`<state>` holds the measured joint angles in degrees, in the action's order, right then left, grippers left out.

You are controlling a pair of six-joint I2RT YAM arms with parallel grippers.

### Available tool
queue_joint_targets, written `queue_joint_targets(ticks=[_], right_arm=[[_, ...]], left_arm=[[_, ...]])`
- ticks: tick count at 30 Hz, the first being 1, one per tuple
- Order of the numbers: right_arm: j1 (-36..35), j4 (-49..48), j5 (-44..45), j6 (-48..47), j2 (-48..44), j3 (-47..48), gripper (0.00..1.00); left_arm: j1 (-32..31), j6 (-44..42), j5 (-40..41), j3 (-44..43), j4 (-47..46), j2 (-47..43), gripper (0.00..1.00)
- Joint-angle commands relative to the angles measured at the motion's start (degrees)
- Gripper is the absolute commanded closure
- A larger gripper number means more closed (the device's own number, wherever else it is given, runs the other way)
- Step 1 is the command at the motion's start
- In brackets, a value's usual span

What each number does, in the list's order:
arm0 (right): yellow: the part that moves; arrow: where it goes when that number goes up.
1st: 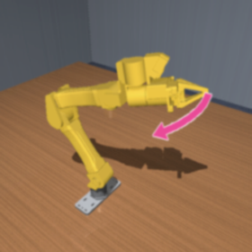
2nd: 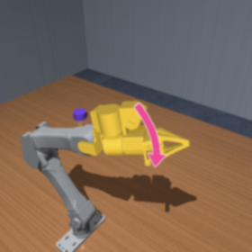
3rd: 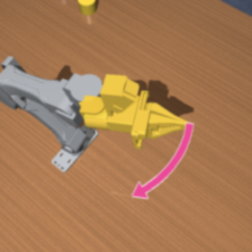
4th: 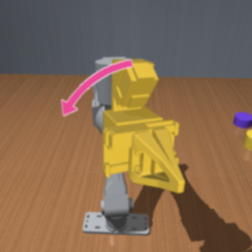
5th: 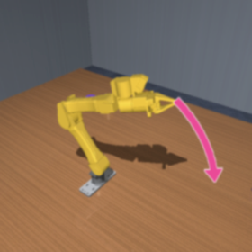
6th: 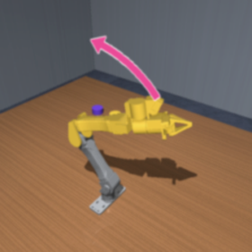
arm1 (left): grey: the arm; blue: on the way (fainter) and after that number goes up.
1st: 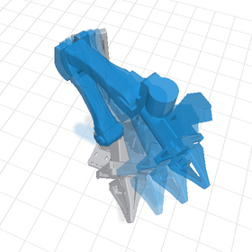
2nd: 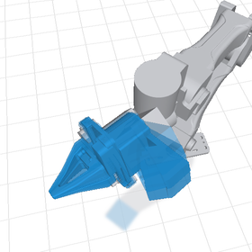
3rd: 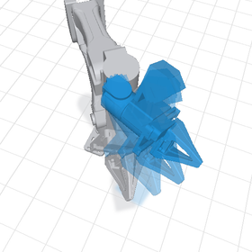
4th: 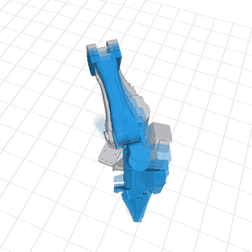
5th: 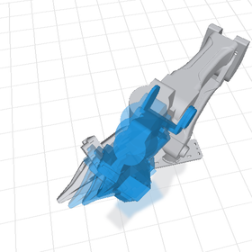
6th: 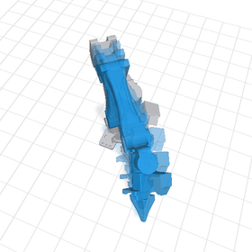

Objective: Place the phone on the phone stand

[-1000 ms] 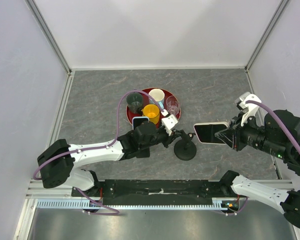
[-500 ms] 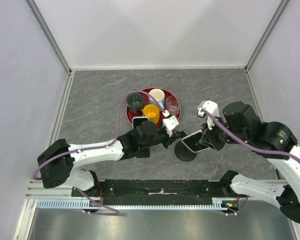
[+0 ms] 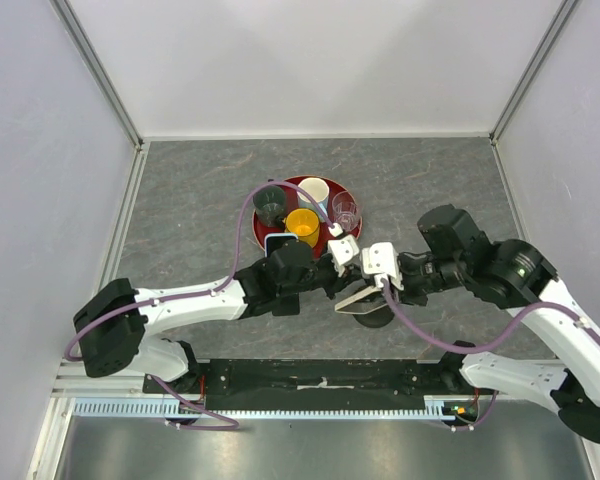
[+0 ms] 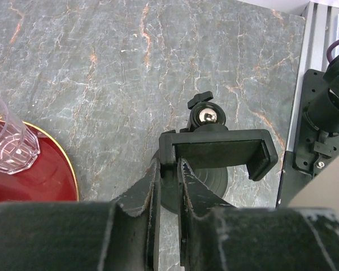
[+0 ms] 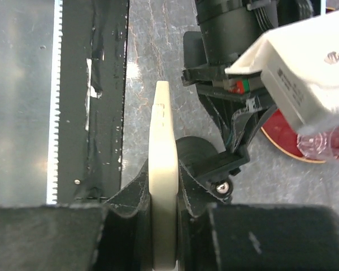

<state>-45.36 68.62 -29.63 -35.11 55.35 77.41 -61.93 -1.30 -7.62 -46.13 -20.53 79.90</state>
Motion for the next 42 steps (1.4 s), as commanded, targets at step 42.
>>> queue_joint_targets(ticks=[42], right_arm=[[-3.0,0.7,15.7,-2.4,17.1,1.7,1.0]], left_arm=[[2.3,-3.7,-0.7,2.1,1.6,-7.6,0.98]])
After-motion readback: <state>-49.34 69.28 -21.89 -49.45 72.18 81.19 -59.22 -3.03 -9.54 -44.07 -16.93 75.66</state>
